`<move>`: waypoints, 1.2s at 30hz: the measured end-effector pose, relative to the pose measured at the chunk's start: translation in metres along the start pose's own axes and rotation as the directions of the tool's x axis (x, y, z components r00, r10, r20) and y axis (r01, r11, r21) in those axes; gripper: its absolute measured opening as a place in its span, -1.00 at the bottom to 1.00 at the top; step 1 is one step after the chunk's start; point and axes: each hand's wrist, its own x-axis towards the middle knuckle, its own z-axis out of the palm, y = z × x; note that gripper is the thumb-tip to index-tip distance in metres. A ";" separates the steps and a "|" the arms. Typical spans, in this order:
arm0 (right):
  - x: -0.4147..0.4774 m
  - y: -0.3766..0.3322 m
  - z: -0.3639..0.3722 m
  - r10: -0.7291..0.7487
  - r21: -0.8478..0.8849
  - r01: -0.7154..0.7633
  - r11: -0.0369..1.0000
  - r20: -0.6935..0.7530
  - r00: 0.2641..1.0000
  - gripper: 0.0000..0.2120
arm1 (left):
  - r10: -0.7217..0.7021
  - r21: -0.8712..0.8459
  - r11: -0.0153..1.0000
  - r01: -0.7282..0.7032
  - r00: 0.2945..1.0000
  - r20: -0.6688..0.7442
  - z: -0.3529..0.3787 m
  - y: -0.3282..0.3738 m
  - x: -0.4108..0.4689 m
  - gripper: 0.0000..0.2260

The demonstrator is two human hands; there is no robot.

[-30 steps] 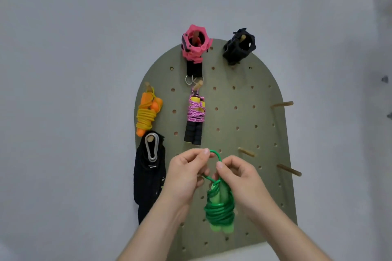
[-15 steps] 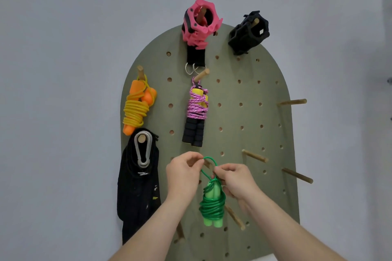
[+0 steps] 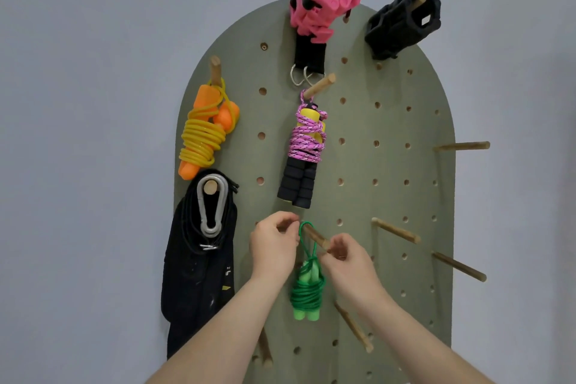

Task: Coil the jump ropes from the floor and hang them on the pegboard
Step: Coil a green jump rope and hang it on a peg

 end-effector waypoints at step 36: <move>-0.233 0.071 -0.161 0.165 -0.550 0.207 0.809 0.550 0.818 -0.74 | -0.327 0.142 0.944 0.299 0.768 0.550 -0.036 0.006 -0.352 -0.74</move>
